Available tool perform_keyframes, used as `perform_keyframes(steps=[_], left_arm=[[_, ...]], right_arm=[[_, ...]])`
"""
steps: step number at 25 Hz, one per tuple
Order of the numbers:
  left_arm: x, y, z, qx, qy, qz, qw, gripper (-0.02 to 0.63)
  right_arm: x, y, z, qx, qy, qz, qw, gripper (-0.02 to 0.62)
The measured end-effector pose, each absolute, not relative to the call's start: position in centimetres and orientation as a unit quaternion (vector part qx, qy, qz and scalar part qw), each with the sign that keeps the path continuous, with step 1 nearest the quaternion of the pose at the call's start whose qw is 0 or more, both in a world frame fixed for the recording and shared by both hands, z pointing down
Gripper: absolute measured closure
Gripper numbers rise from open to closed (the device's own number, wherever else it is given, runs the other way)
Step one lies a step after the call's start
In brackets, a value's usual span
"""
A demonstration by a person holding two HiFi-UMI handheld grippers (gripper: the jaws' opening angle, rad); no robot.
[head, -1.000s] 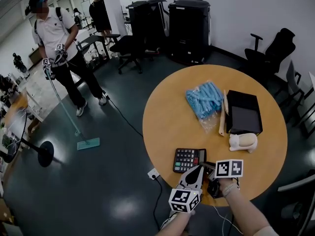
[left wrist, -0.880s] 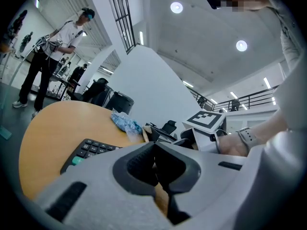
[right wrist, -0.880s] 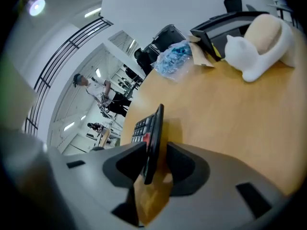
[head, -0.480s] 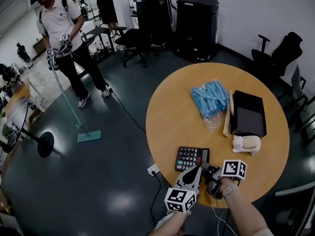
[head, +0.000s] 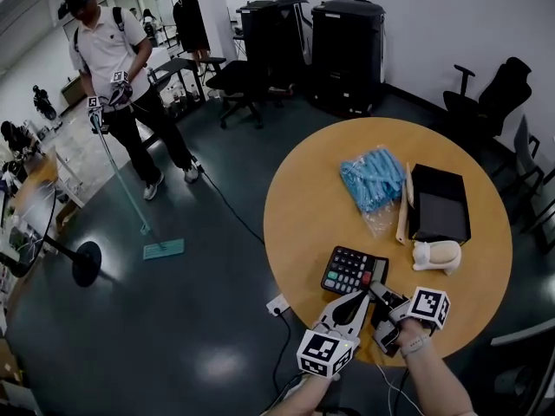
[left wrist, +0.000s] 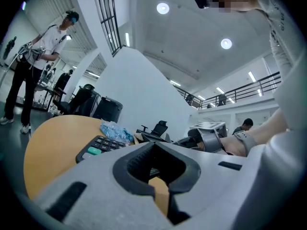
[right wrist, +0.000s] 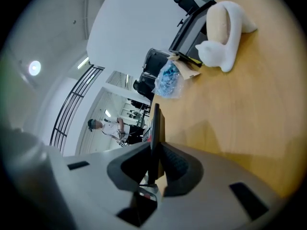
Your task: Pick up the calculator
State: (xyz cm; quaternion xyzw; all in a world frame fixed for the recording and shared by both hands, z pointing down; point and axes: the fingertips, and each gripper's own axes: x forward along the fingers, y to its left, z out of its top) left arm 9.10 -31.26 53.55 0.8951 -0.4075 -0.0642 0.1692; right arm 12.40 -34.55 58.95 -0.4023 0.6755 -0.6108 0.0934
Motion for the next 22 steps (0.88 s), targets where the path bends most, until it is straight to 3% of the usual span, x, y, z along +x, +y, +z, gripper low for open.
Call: perform_keyframes(steps=[13, 22], left_arm=[[11.2, -31.2, 47.7, 0.920, -0.358, -0.100, 0.123, 0.598], [10.9, -29.3, 46.7, 0.926, -0.345, -0.103, 0.110, 0.598]], right_arm=[[13.3, -35.3, 50.8, -0.419, 0.698, -0.561, 0.148, 0.538], [12.8, -33.8, 49.4, -0.431, 0.704, -0.548, 0.137, 0.538]])
